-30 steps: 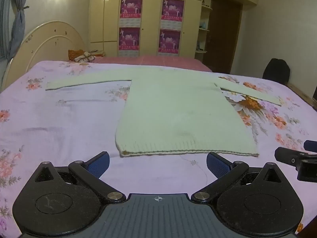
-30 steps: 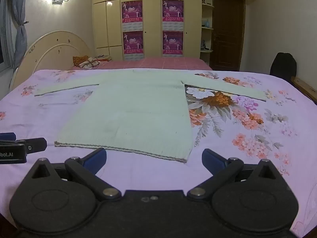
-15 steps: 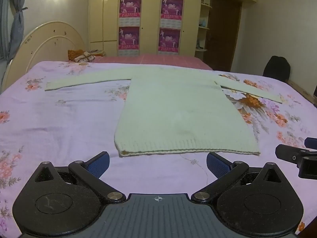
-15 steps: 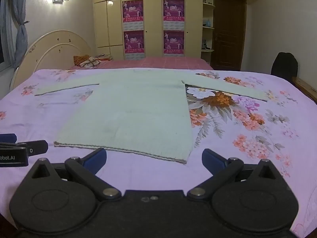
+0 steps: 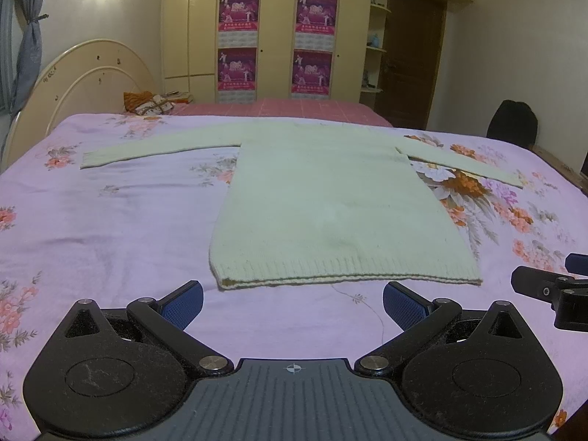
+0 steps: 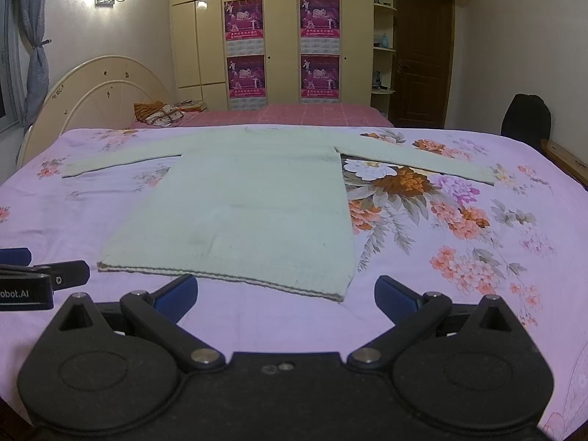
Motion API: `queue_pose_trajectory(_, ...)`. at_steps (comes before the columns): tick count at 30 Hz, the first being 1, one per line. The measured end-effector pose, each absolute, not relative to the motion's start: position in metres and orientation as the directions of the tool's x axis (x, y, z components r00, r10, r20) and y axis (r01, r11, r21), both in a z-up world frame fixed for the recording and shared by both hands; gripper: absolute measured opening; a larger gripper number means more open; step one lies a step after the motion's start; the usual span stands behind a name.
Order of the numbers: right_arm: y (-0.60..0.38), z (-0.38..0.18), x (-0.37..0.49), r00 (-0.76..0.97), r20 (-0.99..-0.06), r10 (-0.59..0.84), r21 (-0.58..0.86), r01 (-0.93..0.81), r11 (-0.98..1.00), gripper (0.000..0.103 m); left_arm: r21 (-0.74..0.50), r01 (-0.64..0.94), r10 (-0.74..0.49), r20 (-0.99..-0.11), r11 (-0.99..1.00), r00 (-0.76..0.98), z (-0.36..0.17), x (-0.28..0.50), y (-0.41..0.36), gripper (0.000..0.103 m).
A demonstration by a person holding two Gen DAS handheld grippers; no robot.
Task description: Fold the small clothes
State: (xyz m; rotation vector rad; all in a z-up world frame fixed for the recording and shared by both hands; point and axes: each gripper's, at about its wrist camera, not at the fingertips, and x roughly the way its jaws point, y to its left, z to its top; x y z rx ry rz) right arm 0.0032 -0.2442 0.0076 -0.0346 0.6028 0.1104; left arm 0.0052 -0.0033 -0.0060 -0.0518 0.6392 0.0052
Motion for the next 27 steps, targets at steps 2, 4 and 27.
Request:
queue_pose_trajectory(2, -0.2441, 0.0073, 0.0027, 0.818, -0.568, 0.093, 0.000, -0.114, 0.994, 0.102, -0.046, -0.021, -0.010, -0.597, 0.999, 0.802, -0.0060, 0.0052, -0.0034, 0.103)
queue_pose_trajectory(4, -0.2449, 0.0071, 0.0028, 0.817, -0.569, 0.094, 0.000, -0.114, 0.993, 0.102, -0.046, -0.023, -0.009, -0.598, 0.999, 0.802, -0.0066, 0.0058, -0.0030, 0.103)
queue_pose_trajectory(27, -0.2445, 0.0074, 0.0042, 0.819, -0.568, 0.089, 0.000, -0.108, 0.994, 0.102, -0.043, -0.022, -0.008, -0.602, 0.999, 0.799, -0.0107, 0.0061, -0.0010, 0.103)
